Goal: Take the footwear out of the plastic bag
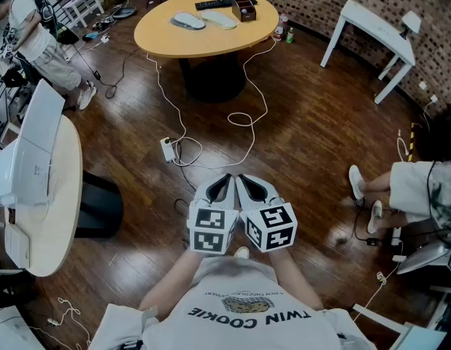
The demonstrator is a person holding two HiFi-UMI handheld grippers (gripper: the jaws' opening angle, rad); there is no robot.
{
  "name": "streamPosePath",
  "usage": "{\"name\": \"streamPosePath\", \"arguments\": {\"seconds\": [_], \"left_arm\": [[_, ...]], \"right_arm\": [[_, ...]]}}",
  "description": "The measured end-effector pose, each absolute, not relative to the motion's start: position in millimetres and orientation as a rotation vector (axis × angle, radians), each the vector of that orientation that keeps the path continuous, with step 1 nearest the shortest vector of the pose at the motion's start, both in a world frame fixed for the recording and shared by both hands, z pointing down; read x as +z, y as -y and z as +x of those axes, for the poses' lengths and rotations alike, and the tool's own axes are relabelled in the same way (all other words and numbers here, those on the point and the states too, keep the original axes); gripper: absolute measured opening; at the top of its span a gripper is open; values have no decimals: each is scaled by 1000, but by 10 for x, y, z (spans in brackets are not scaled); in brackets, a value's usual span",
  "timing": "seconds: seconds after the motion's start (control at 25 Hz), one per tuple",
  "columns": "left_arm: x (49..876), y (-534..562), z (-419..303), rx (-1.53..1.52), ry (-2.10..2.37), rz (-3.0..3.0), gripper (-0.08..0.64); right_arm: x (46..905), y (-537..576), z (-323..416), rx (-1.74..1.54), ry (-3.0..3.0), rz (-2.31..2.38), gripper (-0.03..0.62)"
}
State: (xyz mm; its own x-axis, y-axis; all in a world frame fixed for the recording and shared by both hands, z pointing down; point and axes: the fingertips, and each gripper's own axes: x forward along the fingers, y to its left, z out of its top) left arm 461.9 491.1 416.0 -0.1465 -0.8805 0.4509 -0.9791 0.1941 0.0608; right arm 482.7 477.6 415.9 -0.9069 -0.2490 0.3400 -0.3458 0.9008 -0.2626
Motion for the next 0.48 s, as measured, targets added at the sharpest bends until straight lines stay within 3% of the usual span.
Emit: {"name": "streamPosePath", "arguments": {"seconds": [0.48], "left_arm": [[4112,-4160,3317,344,2057,1779,0]], "right_arm": [[4179,-4050,3532,441,2725,491,2]]}}
